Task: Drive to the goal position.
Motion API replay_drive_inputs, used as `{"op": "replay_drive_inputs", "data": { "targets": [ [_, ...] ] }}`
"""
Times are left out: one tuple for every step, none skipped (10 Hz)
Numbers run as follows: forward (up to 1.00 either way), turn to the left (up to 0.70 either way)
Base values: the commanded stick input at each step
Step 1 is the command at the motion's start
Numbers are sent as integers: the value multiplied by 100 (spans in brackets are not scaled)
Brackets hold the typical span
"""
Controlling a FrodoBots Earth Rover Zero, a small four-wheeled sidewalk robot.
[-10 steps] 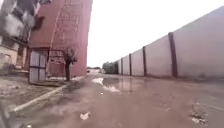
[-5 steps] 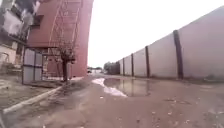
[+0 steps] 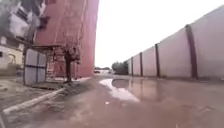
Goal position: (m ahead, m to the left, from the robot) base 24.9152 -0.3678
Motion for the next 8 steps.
{"op": "replay_drive_inputs", "data": {
  "targets": [
    [85,0],
    [85,0],
    [85,34],
    [85,34],
    [85,34],
    [85,21],
    [85,0],
    [85,0]
  ]
}}
